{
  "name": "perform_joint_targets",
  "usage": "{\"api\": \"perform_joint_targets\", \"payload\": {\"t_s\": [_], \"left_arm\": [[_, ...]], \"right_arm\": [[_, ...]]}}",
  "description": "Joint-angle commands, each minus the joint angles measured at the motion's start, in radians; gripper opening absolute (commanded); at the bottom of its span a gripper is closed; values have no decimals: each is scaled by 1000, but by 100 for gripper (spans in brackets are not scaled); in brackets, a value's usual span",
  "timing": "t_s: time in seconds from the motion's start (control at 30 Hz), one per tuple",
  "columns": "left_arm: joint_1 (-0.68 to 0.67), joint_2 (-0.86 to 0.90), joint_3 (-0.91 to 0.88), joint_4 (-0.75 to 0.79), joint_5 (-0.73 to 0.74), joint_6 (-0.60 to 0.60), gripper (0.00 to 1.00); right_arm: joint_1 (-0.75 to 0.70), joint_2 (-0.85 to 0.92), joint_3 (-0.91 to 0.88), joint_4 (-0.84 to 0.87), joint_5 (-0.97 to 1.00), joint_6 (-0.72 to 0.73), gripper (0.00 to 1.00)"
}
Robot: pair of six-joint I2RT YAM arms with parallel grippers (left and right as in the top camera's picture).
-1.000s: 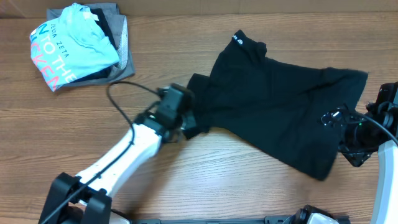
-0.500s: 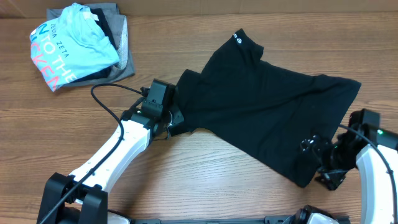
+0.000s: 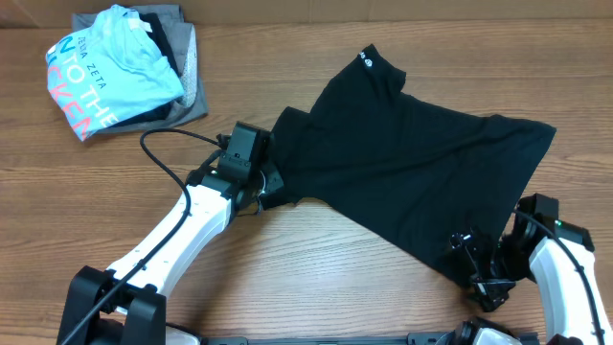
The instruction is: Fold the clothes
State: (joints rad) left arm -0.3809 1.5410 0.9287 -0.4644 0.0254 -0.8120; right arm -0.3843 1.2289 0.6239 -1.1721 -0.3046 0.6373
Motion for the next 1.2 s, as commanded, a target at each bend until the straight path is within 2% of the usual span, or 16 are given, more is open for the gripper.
{"api": "perform_joint_targets", "payload": {"t_s": [0.0,0.2,0.33,0.57,0.77,0.87,0.93,1.0,1.07,1.17], "left_arm": [[-6,-11,17,0,2,-3,8],[-6,-11,16,0,2,-4,8],[-6,-11,17,0,2,-4,9],[-6,-11,16,-1,1,-4,10],[-6,-11,17,-3,2,-4,11],[-6,-11,16,-6,2,-3,12],[-6,-11,16,-10,2,-3,11],[-6,-12,16,-11,2,-3,5],[-6,-14,17,-10,2,-3,4],[-6,-34,17,-11,8,5,4]], "right_arm": [[6,-3,-35,35,79,154,100],[6,-3,-36,34,172,253,100],[6,-3,-56,58,167,297,100],[6,-3,-89,95,161,299,98],[6,-3,-137,163,120,299,54],[6,-3,-147,172,121,298,39],[6,-3,-147,172,121,299,33],[6,-4,-144,172,121,299,22],[6,-4,-134,171,125,299,6],[6,-4,-90,145,143,299,4]]}}
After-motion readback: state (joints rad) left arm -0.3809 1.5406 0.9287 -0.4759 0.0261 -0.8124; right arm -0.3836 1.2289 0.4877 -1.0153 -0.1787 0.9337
